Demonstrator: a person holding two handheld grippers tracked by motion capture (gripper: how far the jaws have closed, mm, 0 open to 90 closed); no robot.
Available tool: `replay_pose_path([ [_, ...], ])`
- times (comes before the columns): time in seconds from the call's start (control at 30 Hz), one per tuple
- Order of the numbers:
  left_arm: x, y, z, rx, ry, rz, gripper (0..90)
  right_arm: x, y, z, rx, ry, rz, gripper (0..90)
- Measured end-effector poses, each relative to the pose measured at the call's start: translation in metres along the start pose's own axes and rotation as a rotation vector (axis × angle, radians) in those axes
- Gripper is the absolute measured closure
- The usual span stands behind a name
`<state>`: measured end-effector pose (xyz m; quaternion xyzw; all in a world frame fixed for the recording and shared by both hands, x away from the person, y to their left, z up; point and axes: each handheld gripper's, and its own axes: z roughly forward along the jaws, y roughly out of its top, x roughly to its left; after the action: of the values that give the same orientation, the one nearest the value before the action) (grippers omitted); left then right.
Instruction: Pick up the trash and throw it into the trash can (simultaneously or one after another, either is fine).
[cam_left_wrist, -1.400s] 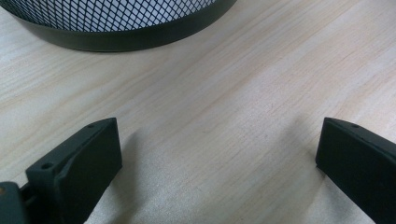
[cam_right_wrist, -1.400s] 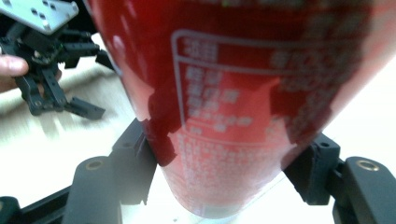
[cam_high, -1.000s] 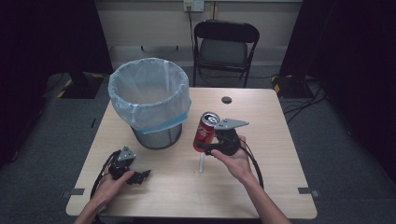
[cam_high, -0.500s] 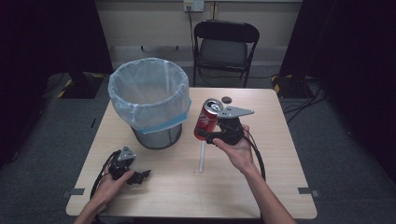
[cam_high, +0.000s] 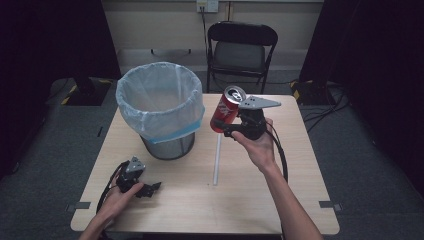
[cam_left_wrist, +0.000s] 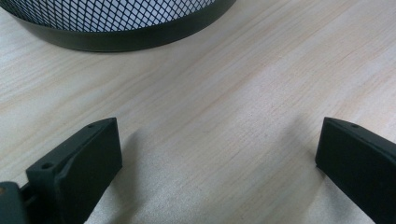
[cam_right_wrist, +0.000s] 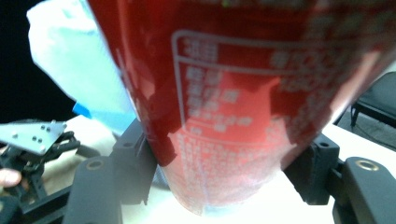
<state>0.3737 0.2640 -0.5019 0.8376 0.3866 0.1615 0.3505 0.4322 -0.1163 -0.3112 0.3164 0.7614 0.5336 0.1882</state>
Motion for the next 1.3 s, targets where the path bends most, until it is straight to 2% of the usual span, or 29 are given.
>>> replay_pose_path([
  [0.2, 0.000, 0.000, 0.000, 0.000, 0.000, 0.001, 0.0, -0.005, 0.010, 0.000, -0.027, -0.023, 0.007, 34.7],
  [0.47, 0.000, 0.000, 0.000, 0.001, -0.002, 0.004, 0.0, -0.012, 0.032, -0.002, -0.097, -0.065, 0.014, 34.8],
  [0.67, 0.000, 0.000, 0.000, 0.001, -0.002, 0.004, 0.0, -0.012, 0.045, 0.005, -0.118, -0.079, 0.003, 34.7],
  [0.8, 0.000, 0.000, 0.000, 0.001, -0.003, 0.004, 0.0, -0.010, 0.060, 0.010, -0.153, -0.091, 0.000, 34.8],
  [1.1, 0.000, 0.000, 0.000, 0.003, -0.002, 0.005, 0.0, -0.006, 0.080, 0.016, -0.185, -0.080, -0.008, 34.8],
  [1.3, 0.000, 0.000, 0.000, 0.003, -0.002, 0.006, 0.0, -0.002, 0.091, 0.025, -0.205, -0.050, -0.004, 34.8],
])
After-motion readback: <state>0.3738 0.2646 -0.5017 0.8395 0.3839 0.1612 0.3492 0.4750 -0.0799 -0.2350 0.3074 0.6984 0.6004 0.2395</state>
